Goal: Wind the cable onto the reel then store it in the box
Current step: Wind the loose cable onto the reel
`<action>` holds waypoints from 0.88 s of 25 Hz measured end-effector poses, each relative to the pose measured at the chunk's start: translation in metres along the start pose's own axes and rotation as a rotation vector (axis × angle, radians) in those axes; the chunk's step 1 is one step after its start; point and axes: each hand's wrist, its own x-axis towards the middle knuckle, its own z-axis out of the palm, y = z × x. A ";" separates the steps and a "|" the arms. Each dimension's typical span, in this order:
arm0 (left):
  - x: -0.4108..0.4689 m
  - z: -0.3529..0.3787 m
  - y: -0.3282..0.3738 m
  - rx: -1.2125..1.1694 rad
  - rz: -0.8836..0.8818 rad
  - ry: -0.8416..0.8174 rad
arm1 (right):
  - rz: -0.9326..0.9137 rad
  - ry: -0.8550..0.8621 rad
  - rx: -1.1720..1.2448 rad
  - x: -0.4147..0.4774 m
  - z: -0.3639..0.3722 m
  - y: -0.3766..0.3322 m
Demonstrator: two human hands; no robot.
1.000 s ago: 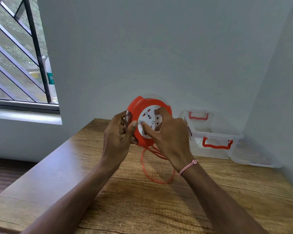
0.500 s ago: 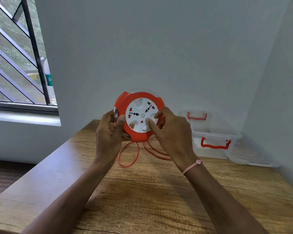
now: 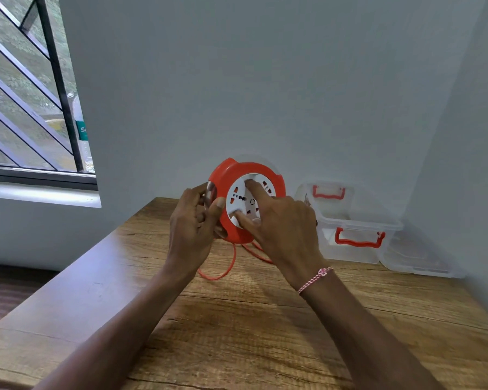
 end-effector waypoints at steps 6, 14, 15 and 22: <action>-0.005 0.003 -0.001 0.079 0.079 -0.017 | 1.026 -0.135 1.202 0.006 0.003 -0.012; -0.001 -0.004 -0.009 0.030 -0.058 0.101 | 0.244 -0.043 0.317 0.000 0.004 0.018; -0.001 -0.004 -0.008 0.024 -0.064 0.101 | 0.064 0.022 0.200 -0.001 0.005 0.020; -0.001 -0.004 -0.010 0.030 -0.081 0.092 | -0.276 -0.048 -0.152 0.003 0.005 0.031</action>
